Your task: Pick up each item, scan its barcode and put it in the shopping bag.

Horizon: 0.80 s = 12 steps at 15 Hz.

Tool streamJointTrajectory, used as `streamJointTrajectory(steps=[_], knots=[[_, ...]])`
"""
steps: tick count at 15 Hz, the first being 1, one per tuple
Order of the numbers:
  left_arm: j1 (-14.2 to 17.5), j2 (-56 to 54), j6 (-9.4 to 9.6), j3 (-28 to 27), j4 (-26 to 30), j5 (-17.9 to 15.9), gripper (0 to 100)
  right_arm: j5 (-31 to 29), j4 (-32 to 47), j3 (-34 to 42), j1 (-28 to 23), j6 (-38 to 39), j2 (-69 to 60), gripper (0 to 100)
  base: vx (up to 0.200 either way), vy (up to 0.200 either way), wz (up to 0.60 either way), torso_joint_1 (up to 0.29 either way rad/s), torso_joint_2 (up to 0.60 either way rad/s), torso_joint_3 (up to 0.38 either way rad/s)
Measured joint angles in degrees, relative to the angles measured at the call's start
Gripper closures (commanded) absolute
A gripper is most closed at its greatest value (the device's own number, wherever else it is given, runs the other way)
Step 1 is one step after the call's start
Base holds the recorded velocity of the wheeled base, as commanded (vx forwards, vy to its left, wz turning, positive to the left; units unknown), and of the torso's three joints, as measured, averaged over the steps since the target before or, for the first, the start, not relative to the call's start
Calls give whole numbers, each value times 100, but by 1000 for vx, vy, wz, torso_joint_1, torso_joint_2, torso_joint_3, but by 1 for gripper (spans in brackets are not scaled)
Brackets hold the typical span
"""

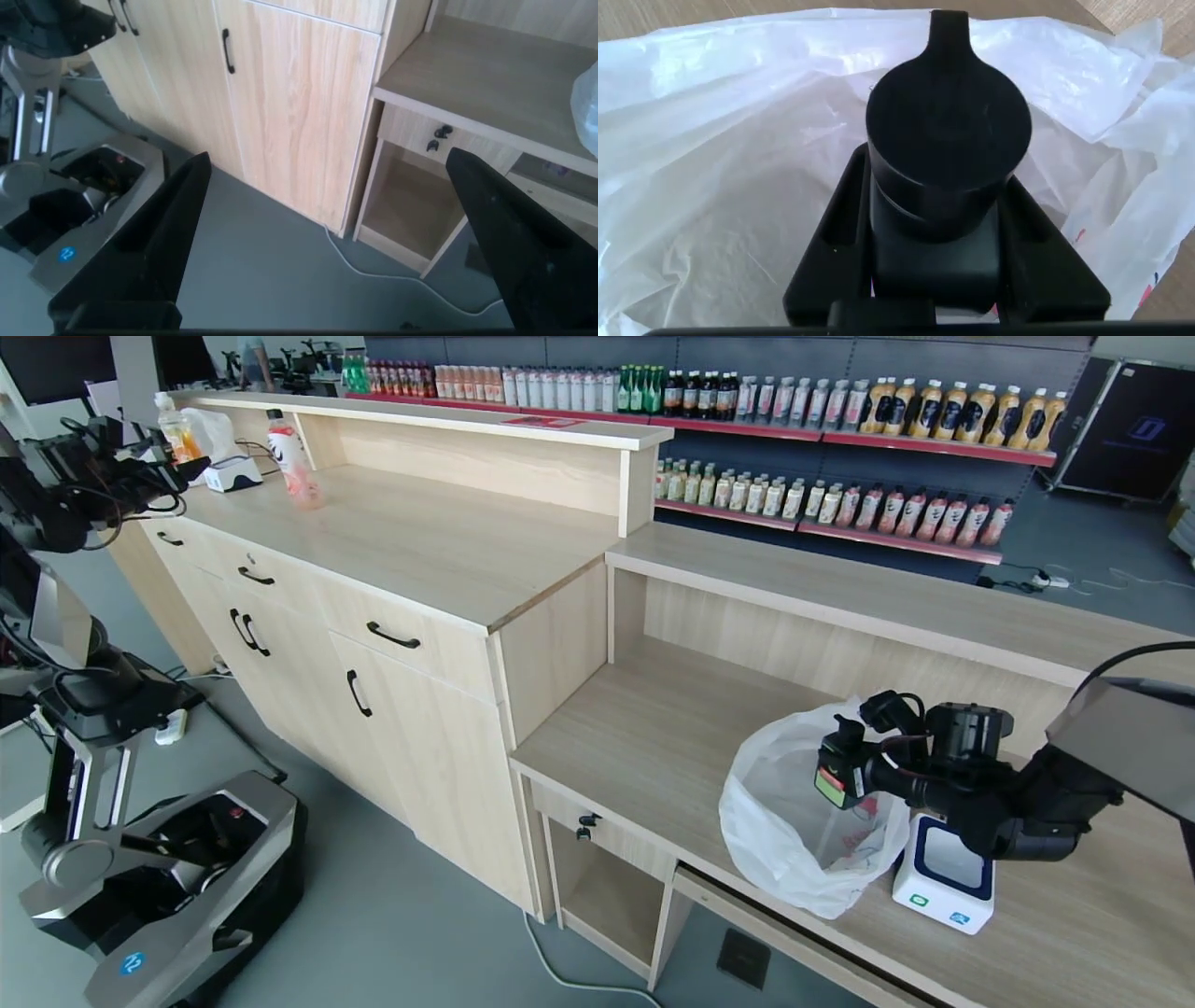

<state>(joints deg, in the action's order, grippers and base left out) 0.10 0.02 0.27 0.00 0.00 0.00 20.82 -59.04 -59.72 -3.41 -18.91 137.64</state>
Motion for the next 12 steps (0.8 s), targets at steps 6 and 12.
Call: streamJointTrajectory(steps=[6,12], knots=[[-2,0,-2,0,0,0,0,-9,-27,-65,-28,-46,279,100,0,0,0,0,0,0],[-2,0,-2,0,0,0,0,-11,-40,-26,-185,-85,404,100,0,0,0,0,0,0]])
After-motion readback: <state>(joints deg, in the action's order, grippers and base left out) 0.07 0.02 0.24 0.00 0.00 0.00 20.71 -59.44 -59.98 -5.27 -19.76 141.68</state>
